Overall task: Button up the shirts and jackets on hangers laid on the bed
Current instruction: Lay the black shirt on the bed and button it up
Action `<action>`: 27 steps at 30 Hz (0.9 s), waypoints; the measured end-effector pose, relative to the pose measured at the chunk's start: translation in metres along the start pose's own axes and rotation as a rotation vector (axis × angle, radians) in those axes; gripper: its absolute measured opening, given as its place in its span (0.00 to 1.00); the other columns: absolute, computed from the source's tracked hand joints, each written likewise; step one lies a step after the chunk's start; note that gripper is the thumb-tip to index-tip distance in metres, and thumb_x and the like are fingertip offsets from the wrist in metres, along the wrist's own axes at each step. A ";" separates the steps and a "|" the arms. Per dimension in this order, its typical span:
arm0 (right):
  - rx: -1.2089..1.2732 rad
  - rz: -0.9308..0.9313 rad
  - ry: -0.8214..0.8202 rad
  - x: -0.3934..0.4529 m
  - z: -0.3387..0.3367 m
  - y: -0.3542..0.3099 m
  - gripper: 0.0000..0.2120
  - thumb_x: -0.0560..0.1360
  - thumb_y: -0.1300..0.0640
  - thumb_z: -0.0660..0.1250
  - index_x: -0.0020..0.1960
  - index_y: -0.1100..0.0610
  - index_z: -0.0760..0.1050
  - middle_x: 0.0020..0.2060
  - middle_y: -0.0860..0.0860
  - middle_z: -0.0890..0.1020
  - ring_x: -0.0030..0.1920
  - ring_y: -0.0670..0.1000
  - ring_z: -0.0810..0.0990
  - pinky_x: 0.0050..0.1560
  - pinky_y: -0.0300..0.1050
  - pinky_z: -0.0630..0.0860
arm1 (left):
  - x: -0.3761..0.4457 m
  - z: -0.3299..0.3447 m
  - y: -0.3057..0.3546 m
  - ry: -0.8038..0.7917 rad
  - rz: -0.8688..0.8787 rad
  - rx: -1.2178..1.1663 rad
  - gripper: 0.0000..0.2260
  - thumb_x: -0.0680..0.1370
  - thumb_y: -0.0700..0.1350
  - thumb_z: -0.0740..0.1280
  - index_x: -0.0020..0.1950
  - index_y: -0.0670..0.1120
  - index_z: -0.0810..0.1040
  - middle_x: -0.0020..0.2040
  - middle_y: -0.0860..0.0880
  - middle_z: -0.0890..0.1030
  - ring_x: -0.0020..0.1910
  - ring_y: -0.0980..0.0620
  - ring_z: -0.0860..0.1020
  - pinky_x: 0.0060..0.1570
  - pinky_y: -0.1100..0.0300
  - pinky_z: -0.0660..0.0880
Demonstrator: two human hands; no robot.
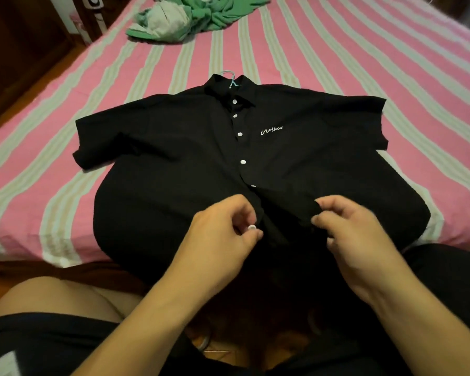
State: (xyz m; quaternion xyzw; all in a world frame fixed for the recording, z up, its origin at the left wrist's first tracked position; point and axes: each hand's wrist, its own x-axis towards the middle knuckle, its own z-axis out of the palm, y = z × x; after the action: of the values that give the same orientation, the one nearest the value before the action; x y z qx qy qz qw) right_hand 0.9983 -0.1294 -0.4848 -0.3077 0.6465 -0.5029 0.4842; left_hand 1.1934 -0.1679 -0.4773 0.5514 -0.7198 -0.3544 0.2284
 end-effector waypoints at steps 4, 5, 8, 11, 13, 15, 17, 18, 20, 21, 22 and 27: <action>0.084 0.066 -0.177 -0.004 -0.007 -0.017 0.07 0.77 0.61 0.68 0.43 0.56 0.84 0.38 0.56 0.83 0.38 0.52 0.82 0.41 0.47 0.78 | 0.000 -0.016 0.019 -0.158 -0.096 -0.122 0.05 0.76 0.45 0.76 0.42 0.50 0.81 0.36 0.50 0.83 0.31 0.57 0.80 0.35 0.61 0.79; 0.068 0.053 -0.199 -0.005 -0.007 -0.020 0.06 0.76 0.59 0.70 0.42 0.56 0.84 0.38 0.57 0.82 0.38 0.52 0.81 0.41 0.45 0.77 | 0.002 -0.021 0.021 -0.161 -0.100 -0.113 0.04 0.75 0.46 0.76 0.43 0.50 0.83 0.37 0.49 0.84 0.33 0.54 0.81 0.38 0.58 0.79; 0.177 0.033 -0.194 -0.002 -0.010 -0.036 0.05 0.76 0.64 0.67 0.44 0.57 0.81 0.33 0.52 0.79 0.31 0.46 0.77 0.30 0.34 0.73 | 0.013 -0.037 0.028 -0.085 -0.016 -0.143 0.02 0.75 0.46 0.76 0.42 0.51 0.85 0.37 0.50 0.85 0.33 0.52 0.80 0.44 0.49 0.80; 0.271 -0.011 -0.128 0.016 -0.013 -0.063 0.10 0.77 0.67 0.63 0.46 0.55 0.78 0.32 0.48 0.80 0.29 0.43 0.78 0.29 0.33 0.74 | 0.040 -0.061 0.039 0.015 0.061 -0.196 0.03 0.76 0.46 0.75 0.43 0.50 0.85 0.33 0.50 0.83 0.32 0.54 0.76 0.39 0.55 0.76; 0.215 -0.061 -0.067 0.042 -0.010 -0.078 0.11 0.76 0.67 0.63 0.44 0.55 0.80 0.35 0.49 0.81 0.34 0.45 0.80 0.34 0.36 0.76 | 0.072 -0.073 0.042 0.059 0.020 -0.190 0.05 0.79 0.46 0.72 0.44 0.48 0.84 0.33 0.48 0.79 0.31 0.53 0.75 0.35 0.59 0.73; 0.149 -0.074 0.022 0.076 -0.007 -0.088 0.10 0.73 0.67 0.63 0.44 0.57 0.81 0.38 0.54 0.83 0.38 0.51 0.82 0.40 0.42 0.79 | 0.111 -0.077 0.036 0.090 -0.024 -0.159 0.06 0.81 0.47 0.69 0.45 0.48 0.82 0.33 0.49 0.78 0.30 0.53 0.74 0.34 0.59 0.71; 0.007 -0.125 0.118 0.112 -0.006 -0.098 0.10 0.71 0.65 0.62 0.44 0.56 0.81 0.41 0.55 0.83 0.40 0.55 0.82 0.43 0.48 0.79 | 0.149 -0.074 0.027 0.125 -0.058 -0.092 0.08 0.82 0.49 0.67 0.45 0.48 0.80 0.34 0.50 0.78 0.32 0.51 0.74 0.35 0.58 0.70; -0.105 -0.169 0.169 0.129 -0.005 -0.103 0.11 0.72 0.64 0.61 0.44 0.55 0.82 0.42 0.54 0.83 0.41 0.55 0.82 0.44 0.47 0.79 | 0.165 -0.071 0.023 0.135 -0.076 -0.086 0.08 0.82 0.49 0.66 0.45 0.48 0.79 0.35 0.50 0.78 0.34 0.50 0.75 0.36 0.58 0.71; -0.348 -0.270 0.253 0.156 -0.004 -0.111 0.13 0.77 0.62 0.60 0.49 0.52 0.82 0.46 0.50 0.83 0.43 0.50 0.81 0.42 0.41 0.77 | 0.189 -0.065 0.019 0.148 -0.084 -0.115 0.08 0.82 0.49 0.66 0.46 0.47 0.79 0.36 0.49 0.78 0.36 0.49 0.75 0.35 0.59 0.70; -0.454 -0.322 0.270 0.164 -0.003 -0.113 0.13 0.79 0.62 0.59 0.52 0.51 0.81 0.48 0.49 0.82 0.43 0.48 0.80 0.41 0.40 0.75 | 0.197 -0.063 0.018 0.154 -0.079 -0.122 0.07 0.81 0.48 0.68 0.46 0.46 0.79 0.37 0.50 0.78 0.36 0.49 0.75 0.34 0.59 0.69; -0.544 -0.359 0.268 0.171 -0.003 -0.113 0.14 0.79 0.63 0.59 0.56 0.51 0.80 0.51 0.49 0.82 0.44 0.48 0.79 0.42 0.40 0.74 | 0.201 -0.060 0.018 0.151 -0.083 -0.118 0.06 0.80 0.48 0.70 0.46 0.46 0.80 0.37 0.51 0.78 0.36 0.51 0.75 0.34 0.60 0.69; -0.708 -0.230 0.021 0.157 -0.002 -0.085 0.16 0.73 0.66 0.69 0.59 0.54 0.80 0.42 0.48 0.83 0.41 0.48 0.80 0.44 0.39 0.76 | 0.174 -0.032 0.017 0.012 -0.107 -0.164 0.09 0.71 0.42 0.79 0.39 0.47 0.79 0.32 0.51 0.78 0.28 0.55 0.73 0.30 0.62 0.71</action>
State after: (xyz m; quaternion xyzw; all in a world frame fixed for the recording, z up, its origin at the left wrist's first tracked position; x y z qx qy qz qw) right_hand 0.9349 -0.2934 -0.4539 -0.5216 0.7467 -0.3023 0.2812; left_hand 1.1556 -0.3400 -0.4541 0.5708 -0.6564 -0.4206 0.2578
